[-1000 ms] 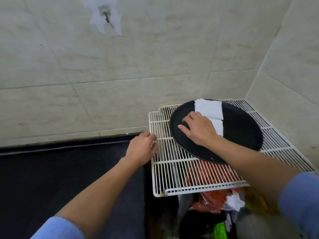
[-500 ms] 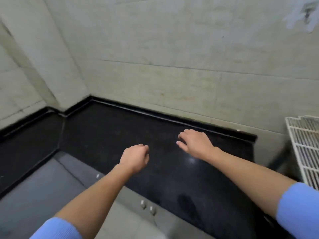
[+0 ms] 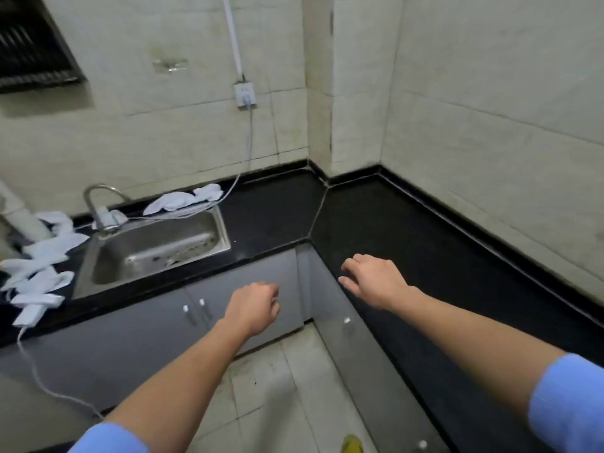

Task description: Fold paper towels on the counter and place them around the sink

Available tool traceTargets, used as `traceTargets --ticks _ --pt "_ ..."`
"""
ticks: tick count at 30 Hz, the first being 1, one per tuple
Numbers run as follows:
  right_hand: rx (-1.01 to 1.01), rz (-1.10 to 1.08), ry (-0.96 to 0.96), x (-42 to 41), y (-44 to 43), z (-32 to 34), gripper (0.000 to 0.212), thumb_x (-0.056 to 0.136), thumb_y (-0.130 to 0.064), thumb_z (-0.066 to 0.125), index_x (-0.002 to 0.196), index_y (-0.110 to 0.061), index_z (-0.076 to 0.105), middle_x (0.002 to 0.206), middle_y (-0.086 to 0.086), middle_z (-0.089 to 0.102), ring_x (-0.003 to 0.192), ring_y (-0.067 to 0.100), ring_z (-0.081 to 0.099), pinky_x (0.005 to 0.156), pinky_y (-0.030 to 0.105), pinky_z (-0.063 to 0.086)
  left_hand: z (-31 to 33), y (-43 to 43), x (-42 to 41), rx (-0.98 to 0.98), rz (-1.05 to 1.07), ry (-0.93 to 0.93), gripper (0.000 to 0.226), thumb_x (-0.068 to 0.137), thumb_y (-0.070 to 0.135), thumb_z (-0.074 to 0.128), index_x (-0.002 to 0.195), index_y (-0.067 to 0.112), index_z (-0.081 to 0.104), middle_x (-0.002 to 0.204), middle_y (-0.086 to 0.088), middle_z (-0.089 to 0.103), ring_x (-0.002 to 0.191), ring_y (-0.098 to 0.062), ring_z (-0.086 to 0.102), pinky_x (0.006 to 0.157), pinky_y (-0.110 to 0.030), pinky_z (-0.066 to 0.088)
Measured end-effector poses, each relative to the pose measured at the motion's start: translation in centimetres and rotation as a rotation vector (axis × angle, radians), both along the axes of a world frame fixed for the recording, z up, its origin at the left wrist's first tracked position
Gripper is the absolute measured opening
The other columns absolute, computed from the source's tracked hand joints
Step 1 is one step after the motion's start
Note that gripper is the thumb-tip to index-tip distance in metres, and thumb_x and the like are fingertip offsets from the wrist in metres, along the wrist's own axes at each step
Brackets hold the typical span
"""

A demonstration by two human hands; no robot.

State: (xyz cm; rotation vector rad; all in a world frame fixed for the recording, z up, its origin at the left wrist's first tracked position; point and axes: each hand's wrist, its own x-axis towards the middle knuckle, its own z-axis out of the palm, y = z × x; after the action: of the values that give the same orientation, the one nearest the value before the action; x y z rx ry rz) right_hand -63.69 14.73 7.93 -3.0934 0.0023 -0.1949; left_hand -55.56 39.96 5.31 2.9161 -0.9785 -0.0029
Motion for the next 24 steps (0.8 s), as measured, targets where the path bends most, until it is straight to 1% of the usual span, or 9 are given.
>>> traceTargets --ticks 4,8,11,13,15,18,21,24 --pt "0.038 0.130 0.017 9.7 3.2 -1.1 0.040 0.096 -0.048 0.042 0.125 -0.021 0.051 0.120 0.000 0.058 0.111 0.021 0.056 0.082 0.037 0.047 -0.5 3.7 6.1 -0.009 0.132 0.020 0.023 0.088 0.029 0.047 0.102 0.016 0.060 0.105 -0.007 0.065 0.097 -0.031 0.060 0.075 -0.036 0.048" --pt "0.050 0.223 0.041 19.4 5.0 -1.8 0.042 0.097 -0.048 0.040 0.129 -0.022 0.048 0.122 0.000 0.057 0.109 0.022 0.057 0.082 0.038 0.049 -0.2 5.9 12.7 0.002 0.253 -0.003 0.025 0.089 0.030 0.047 0.106 0.019 0.060 0.108 -0.002 0.063 0.099 -0.027 0.060 0.076 -0.035 0.046" --pt "0.059 0.261 0.067 26.3 5.5 -2.1 0.042 0.096 -0.050 0.040 0.127 -0.023 0.049 0.120 0.000 0.057 0.105 0.022 0.058 0.079 0.038 0.049 0.3 6.9 17.5 0.000 0.307 -0.011 0.021 0.088 0.032 0.047 0.100 0.021 0.059 0.104 -0.002 0.064 0.096 -0.026 0.060 0.069 -0.034 0.042" --pt "0.051 0.271 0.078 30.3 5.8 -2.1 0.042 0.096 -0.050 0.041 0.127 -0.022 0.049 0.119 0.001 0.057 0.106 0.023 0.058 0.079 0.038 0.049 0.6 7.5 20.4 -0.028 0.342 -0.017 0.019 0.088 0.033 0.047 0.096 0.021 0.060 0.102 -0.002 0.065 0.094 -0.026 0.061 0.067 -0.034 0.042" --pt "0.049 0.278 0.108 33.6 6.2 -2.3 0.043 0.096 -0.050 0.042 0.128 -0.022 0.048 0.120 0.001 0.058 0.106 0.024 0.059 0.081 0.039 0.049 0.6 7.9 22.6 -0.042 0.369 0.002 0.018 0.088 0.032 0.049 0.096 0.021 0.061 0.102 -0.002 0.066 0.095 -0.027 0.061 0.070 -0.035 0.045" --pt "0.017 0.302 0.132 38.1 6.9 -3.0 0.044 0.095 -0.050 0.042 0.130 -0.023 0.046 0.121 0.001 0.057 0.107 0.023 0.059 0.080 0.038 0.048 0.0 8.5 26.2 -0.048 0.403 0.041 0.018 0.089 0.031 0.049 0.100 0.021 0.060 0.105 -0.003 0.066 0.097 -0.027 0.061 0.072 -0.035 0.045" --pt "0.019 0.315 0.152 42.4 7.5 -3.6 0.046 0.095 -0.050 0.042 0.132 -0.023 0.044 0.122 0.001 0.056 0.108 0.024 0.059 0.080 0.039 0.048 -0.9 9.1 30.9 -0.064 0.431 0.054 0.022 0.089 0.030 0.049 0.105 0.020 0.060 0.107 -0.004 0.066 0.101 -0.028 0.060 0.077 -0.035 0.046" --pt "0.012 0.302 0.172 46.9 8.0 -4.8 0.046 0.096 -0.050 0.042 0.133 -0.022 0.043 0.123 0.001 0.056 0.108 0.023 0.058 0.081 0.038 0.049 -2.2 9.2 36.5 -0.069 0.429 0.091 0.026 0.089 0.030 0.048 0.109 0.018 0.061 0.109 -0.007 0.066 0.101 -0.028 0.061 0.079 -0.036 0.050"
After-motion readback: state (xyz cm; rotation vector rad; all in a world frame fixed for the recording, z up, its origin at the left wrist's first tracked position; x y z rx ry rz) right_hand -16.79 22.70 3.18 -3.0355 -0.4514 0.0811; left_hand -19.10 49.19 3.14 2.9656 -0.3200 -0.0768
